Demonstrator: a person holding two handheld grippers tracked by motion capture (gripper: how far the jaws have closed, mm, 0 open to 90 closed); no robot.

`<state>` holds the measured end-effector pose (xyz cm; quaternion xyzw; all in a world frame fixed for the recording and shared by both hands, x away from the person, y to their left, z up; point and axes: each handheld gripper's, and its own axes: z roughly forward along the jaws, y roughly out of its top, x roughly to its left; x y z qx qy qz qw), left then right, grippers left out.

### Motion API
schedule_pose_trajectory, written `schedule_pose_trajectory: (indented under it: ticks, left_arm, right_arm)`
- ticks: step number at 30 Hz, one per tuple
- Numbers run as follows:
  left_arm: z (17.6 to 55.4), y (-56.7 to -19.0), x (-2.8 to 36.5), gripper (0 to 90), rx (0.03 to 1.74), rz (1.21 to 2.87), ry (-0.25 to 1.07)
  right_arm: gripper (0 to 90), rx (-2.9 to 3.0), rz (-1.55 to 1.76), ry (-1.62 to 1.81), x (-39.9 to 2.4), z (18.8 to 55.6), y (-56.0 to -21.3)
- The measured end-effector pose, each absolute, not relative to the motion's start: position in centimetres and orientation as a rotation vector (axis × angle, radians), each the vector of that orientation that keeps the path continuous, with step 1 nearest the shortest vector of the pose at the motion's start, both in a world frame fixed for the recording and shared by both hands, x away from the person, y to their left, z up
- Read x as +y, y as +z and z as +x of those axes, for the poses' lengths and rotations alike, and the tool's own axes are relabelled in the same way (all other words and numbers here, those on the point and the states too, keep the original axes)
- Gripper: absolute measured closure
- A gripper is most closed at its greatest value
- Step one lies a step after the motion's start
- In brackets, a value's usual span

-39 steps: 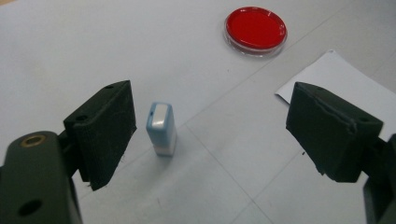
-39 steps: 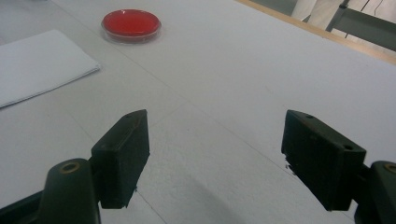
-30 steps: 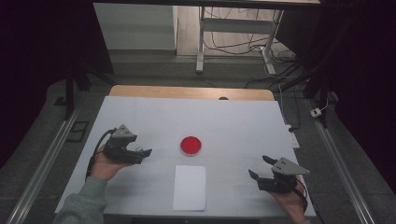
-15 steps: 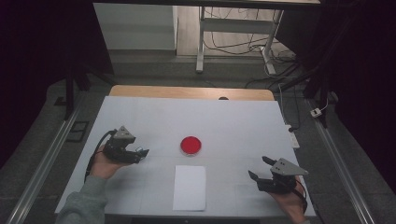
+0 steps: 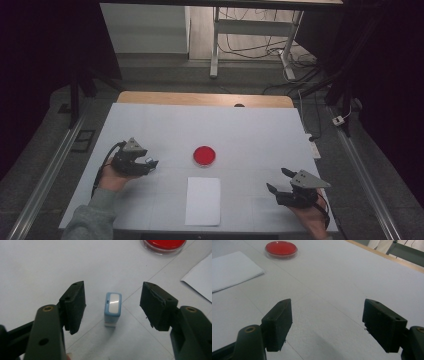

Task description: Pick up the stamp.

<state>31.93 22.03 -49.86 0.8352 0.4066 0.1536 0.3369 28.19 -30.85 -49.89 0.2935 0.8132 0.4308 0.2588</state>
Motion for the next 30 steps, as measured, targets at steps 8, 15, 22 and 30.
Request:
schedule_pose_trajectory:
  ticks: [8,15,22,30]
  left_arm:
    - [31.91,-49.99,21.82,51.0,1.045,2.201,0.412]
    - [31.83,-49.95,21.82,58.5,1.043,2.2,0.429]
    - [31.81,-49.97,21.93,61.5,1.039,2.208,0.427]
    - [31.73,-50.15,22.04,66.1,1.046,2.217,0.436]
  right_arm:
    - [23.5,2.207,0.796,1.159,-30.87,28.22,-49.96]
    - [23.5,2.207,0.793,1.162,-30.89,28.21,-49.96]
    - [23.5,2.209,0.791,1.164,-30.9,28.21,-49.99]
    - [23.5,2.206,0.794,1.157,-30.93,28.2,-49.98]
